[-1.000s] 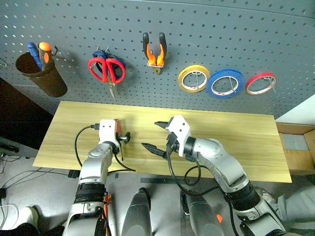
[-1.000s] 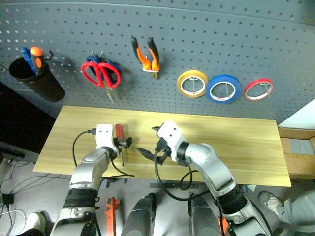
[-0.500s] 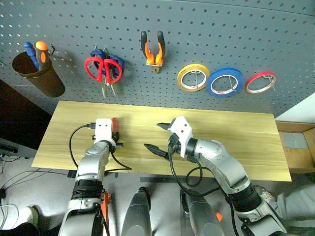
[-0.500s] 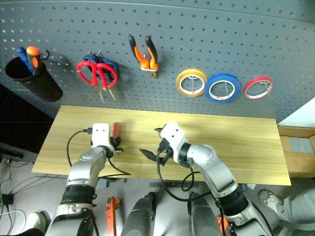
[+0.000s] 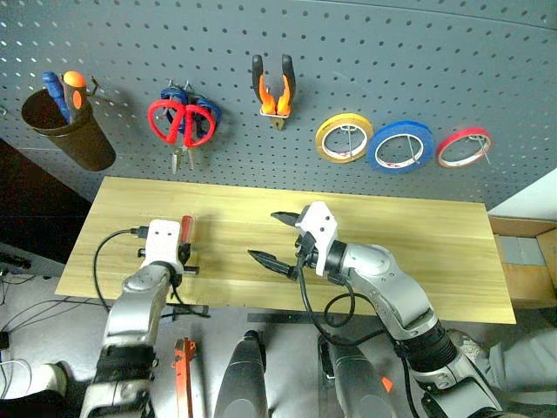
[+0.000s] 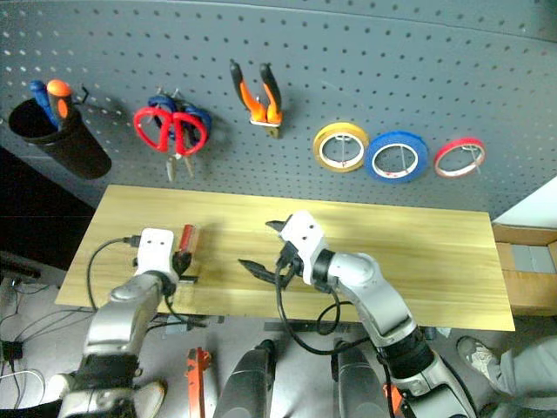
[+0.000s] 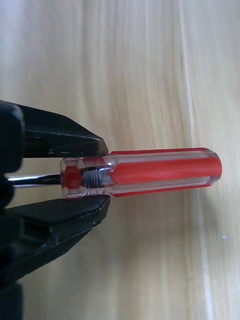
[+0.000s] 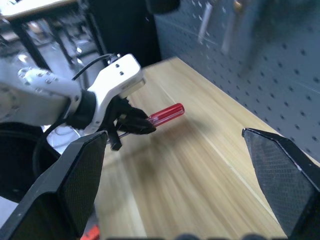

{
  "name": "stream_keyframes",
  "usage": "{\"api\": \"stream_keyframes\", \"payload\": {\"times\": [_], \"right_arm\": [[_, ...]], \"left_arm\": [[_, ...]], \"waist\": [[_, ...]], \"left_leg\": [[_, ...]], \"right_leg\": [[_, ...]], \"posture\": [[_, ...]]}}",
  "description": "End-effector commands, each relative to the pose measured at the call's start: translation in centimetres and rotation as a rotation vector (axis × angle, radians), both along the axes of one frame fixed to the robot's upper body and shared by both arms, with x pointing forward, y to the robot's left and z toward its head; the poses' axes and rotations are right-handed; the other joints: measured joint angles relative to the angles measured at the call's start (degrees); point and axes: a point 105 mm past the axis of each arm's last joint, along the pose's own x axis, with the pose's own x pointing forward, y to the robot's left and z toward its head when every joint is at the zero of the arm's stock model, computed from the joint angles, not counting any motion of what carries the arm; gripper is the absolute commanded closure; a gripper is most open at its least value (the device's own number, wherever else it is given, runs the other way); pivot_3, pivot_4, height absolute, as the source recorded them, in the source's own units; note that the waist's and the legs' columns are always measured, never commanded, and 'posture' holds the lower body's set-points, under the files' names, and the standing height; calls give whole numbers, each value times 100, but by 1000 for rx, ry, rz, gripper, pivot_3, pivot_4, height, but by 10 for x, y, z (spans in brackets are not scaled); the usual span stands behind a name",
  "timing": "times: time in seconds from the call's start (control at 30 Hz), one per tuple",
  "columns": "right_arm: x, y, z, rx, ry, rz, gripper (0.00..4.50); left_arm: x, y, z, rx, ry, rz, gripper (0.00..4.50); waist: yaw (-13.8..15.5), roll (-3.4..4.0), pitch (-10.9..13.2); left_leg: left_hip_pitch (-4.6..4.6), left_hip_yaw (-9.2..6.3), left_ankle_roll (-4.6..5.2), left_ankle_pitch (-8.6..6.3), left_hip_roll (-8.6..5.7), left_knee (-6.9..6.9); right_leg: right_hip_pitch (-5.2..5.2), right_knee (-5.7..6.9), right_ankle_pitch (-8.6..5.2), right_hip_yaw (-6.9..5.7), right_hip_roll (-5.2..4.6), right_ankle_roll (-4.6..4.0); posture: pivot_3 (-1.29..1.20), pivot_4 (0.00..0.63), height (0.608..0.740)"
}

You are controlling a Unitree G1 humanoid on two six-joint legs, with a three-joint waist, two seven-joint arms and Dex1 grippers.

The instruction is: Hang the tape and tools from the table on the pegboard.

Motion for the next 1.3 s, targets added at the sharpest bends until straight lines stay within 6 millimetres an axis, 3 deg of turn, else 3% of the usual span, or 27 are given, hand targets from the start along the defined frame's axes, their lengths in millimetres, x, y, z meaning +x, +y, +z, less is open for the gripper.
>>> {"api": "stream_keyframes", "payload": {"times": [0.03,0.17,0.27,0.4,0.57,0.73,0.9,1.1,1.3], "right_arm": [[-15,-2,29,127,-74,86,0],[-18,-4,40,211,-35,134,0],[-24,0,67,337,-52,186,0],[-19,5,91,418,-89,186,0],[-12,20,136,531,-171,171,0],[-5,29,139,536,-170,157,0],[16,36,129,432,-229,11,0],[29,37,125,393,-265,-83,0],[34,36,120,381,-262,-127,0]], "left_arm": [[-14,-13,54,157,-226,-84,3740],[-37,-22,84,271,-375,-53,3740],[-61,-29,125,382,-588,3,3740],[-64,-17,168,471,-784,109,3740],[-9,9,252,476,-994,147,3740],[38,18,288,392,-1026,129,3740],[85,20,293,244,-954,46,3740],[104,17,295,199,-930,-5,3740],[114,19,267,155,-871,-13,3740]], "waist": [[84,-6,-9],[252,-20,-169],[352,-22,-361],[491,-20,-612],[731,-45,-861],[742,-60,-1087],[752,-72,-1115],[693,-74,-1116],[657,-73,-1116]], "left_leg": [[0,-3,-2,1,-3,-1],[-31,-51,-27,15,-10,1],[-35,-63,-28,16,-12,-2],[-29,-72,-29,22,-8,-6],[2,-92,-28,71,-2,-17],[63,-82,-25,81,-12,-40],[65,-88,-19,91,-7,-54],[57,-87,-29,97,-6,-89],[55,-81,-25,95,-5,-98]], "right_leg": [[0,0,0,-6,-6,0],[-2,-15,1,-72,-21,-4],[3,-23,1,-91,-18,-8],[5,-16,10,-102,14,-23],[31,-2,6,-132,35,-22],[121,-88,38,-132,22,1],[113,-70,58,-138,30,-37],[88,-64,60,-138,28,-50],[80,-64,59,-136,27,-53]], "posture": [[243,229,740],[296,161,740],[322,114,740],[335,66,740],[327,34,740],[304,30,740],[271,41,740],[258,53,740],[259,66,740]]}}
